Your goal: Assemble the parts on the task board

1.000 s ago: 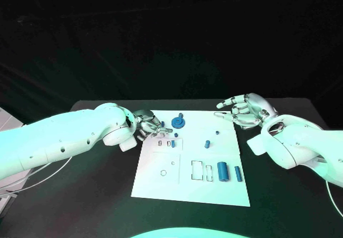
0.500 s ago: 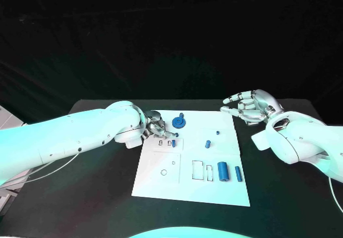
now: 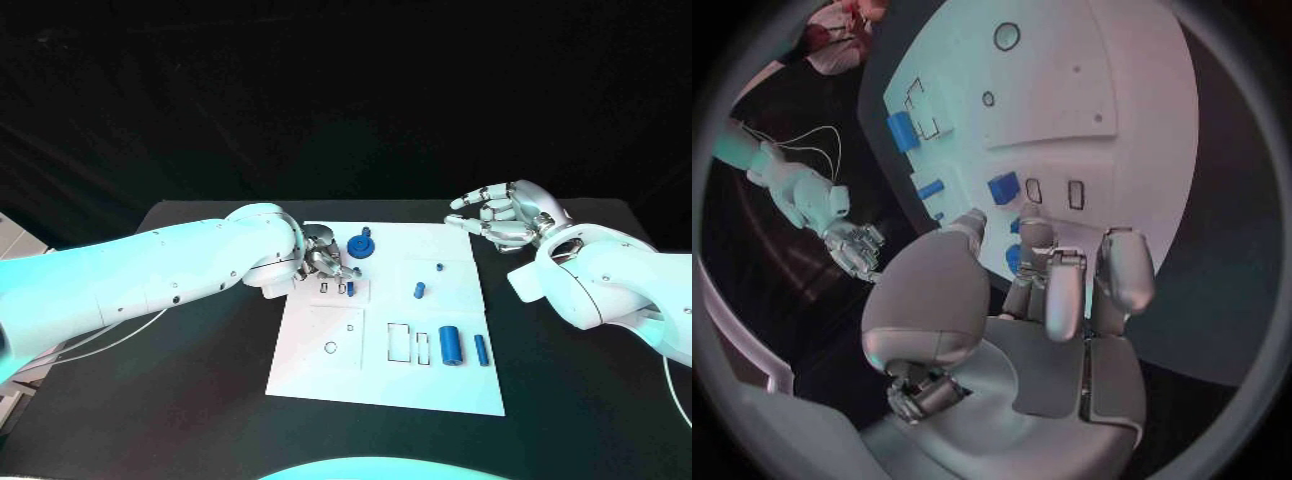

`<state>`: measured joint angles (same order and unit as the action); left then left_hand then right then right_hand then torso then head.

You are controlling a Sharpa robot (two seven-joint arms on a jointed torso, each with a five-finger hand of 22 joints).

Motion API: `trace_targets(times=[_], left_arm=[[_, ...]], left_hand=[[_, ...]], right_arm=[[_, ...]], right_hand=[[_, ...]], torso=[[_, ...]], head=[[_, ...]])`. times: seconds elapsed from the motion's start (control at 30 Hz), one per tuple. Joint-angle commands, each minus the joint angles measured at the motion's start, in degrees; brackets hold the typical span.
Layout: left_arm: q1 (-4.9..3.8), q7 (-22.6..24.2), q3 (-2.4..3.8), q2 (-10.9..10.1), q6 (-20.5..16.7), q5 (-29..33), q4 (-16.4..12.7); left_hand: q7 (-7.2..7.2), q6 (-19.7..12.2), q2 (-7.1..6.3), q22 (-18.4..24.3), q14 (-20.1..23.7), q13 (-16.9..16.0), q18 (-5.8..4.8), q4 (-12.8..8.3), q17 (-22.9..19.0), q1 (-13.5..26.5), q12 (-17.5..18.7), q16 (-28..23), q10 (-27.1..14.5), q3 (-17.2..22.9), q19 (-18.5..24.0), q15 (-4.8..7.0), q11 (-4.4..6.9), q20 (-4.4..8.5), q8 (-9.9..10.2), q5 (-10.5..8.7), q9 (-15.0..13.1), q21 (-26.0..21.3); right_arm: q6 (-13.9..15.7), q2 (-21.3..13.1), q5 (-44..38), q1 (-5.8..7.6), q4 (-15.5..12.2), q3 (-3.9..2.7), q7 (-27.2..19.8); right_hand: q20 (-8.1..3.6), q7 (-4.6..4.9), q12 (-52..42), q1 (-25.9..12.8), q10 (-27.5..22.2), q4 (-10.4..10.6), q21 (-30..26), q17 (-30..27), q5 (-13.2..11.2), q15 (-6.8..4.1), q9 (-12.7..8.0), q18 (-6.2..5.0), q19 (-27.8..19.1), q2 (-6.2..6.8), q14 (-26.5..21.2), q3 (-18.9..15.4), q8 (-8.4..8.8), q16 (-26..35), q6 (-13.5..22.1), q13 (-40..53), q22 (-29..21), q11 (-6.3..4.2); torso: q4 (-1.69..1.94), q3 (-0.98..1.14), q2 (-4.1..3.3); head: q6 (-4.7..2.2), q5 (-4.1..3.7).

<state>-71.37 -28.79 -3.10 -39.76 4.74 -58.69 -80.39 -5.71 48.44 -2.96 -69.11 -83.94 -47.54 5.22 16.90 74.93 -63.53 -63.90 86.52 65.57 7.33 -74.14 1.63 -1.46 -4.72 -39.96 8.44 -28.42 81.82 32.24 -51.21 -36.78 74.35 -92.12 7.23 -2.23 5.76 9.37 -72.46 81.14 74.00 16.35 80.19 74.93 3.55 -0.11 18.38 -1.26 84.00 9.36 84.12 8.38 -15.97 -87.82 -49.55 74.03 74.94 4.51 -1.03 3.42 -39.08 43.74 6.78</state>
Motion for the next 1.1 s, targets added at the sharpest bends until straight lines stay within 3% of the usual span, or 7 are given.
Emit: trace_targets(times=[0.03,0.5,0.8,0.97,1.07,1.1], left_arm=[[-0.27,-0.44,-0.07,0.48,3.14,0.08,0.26],[-0.31,-0.57,-0.35,1.93,5.07,0.2,1.19],[-0.31,-0.5,-0.38,1.89,4.0,0.99,1.11],[-0.3,-0.36,-0.29,1.76,2.77,3.61,0.98],[-0.3,-0.3,-0.21,1.72,2.53,4.83,0.91],[-0.29,-0.28,-0.2,1.7,2.63,5.5,0.89]], left_hand=[[0.28,-0.04,-0.05,-0.12,-4.13,0.05,-0.8,0.03,8.5,0.47,-0.29,0.22,0.17,-0.47,-0.44,0.32,0.05,-0.09,-0.22,0.01,-0.1,0.22],[0.37,-0.21,0.39,-0.24,-4.14,-0.11,-0.83,-0.11,8.59,-0.09,-0.36,0.25,0.04,-0.44,-0.48,0.36,0.12,-0.06,-0.42,0.2,-0.59,0.26],[0.68,-0.51,2.39,-0.34,-4.1,-0.73,-0.82,-0.16,8.51,-4.0,-0.64,0.16,-0.04,1.6,-0.36,0.6,0.41,0.07,-1.02,0.33,-2.37,0.28],[1.06,-1.19,3.44,-0.46,-4.08,-1.42,-0.82,-0.16,8.45,-7.76,-0.89,0.07,0.02,6.58,-0.3,0.91,0.77,0.3,-1.66,0.36,-4.63,0.3],[1.27,-1.65,2.64,-0.47,-4.05,-1.74,-0.81,-0.39,8.4,-10.3,-0.96,0.0,-0.01,11.28,-0.21,1.15,0.98,0.43,-2.11,0.39,-6.08,0.27],[1.36,-1.86,1.91,-0.46,-4.04,-1.9,-0.8,-0.58,8.41,-11.58,-0.96,-0.02,-0.01,14.76,-0.15,1.29,1.1,0.51,-2.51,0.37,-7.05,0.24]], right_arm=[[-0.34,0.07,-1.17,0.0,0.01,-0.02,0.49],[-0.56,0.24,-1.46,0.0,0.06,-0.02,0.86],[-0.68,0.36,-1.63,-0.01,0.2,-0.02,1.1],[-0.79,0.47,-1.74,-0.03,0.31,-0.02,1.24],[-0.92,0.56,-1.78,-0.06,0.4,-0.01,1.31],[-1.0,0.6,-1.79,-0.07,0.45,-0.01,1.34]], right_hand=[[0.44,-0.12,0.18,0.13,-0.43,-0.02,-0.1,10.09,-0.13,0.36,0.07,-0.98,1.57,-0.24,4.49,-0.39,-0.2,0.32,0.45,-0.04,9.99,0.02],[0.44,-0.13,0.2,0.05,-0.45,0.02,-0.38,9.88,-0.12,0.35,0.08,-1.04,1.45,-0.26,4.43,-0.46,-0.25,0.44,0.48,-0.09,9.85,0.01],[0.43,-0.13,0.19,0.02,-0.43,0.03,-0.53,9.74,-0.12,0.35,0.08,-1.07,1.4,-0.31,4.39,-0.47,-0.28,0.52,0.49,-0.09,9.78,0.01],[0.43,-0.14,0.13,0.02,-0.37,0.03,-0.68,9.66,-0.11,0.34,0.09,-1.1,1.34,-0.38,4.36,-0.47,-0.33,0.57,0.48,-0.06,9.7,0.0],[0.42,-0.15,0.15,0.04,-0.37,0.02,-0.8,9.54,-0.1,0.33,0.11,-1.12,1.3,-0.46,4.33,-0.44,-0.37,0.64,0.47,-0.08,9.64,-0.02],[0.42,-0.15,0.15,0.04,-0.37,0.02,-0.8,9.54,-0.1,0.33,0.11,-1.12,1.3,-0.46,4.33,-0.44,-0.37,0.64,0.47,-0.08,9.64,-0.02]], torso=[[-0.02,0.0,-0.03],[0.04,-0.04,-0.05],[0.1,-0.04,-0.05],[0.13,-0.04,-0.1],[0.12,-0.07,-0.07],[0.12,-0.06,-0.06]], head=[[-0.02,-0.07],[0.0,-0.3],[0.06,-0.43],[0.06,-0.47],[0.12,-0.48],[0.15,-0.47]])
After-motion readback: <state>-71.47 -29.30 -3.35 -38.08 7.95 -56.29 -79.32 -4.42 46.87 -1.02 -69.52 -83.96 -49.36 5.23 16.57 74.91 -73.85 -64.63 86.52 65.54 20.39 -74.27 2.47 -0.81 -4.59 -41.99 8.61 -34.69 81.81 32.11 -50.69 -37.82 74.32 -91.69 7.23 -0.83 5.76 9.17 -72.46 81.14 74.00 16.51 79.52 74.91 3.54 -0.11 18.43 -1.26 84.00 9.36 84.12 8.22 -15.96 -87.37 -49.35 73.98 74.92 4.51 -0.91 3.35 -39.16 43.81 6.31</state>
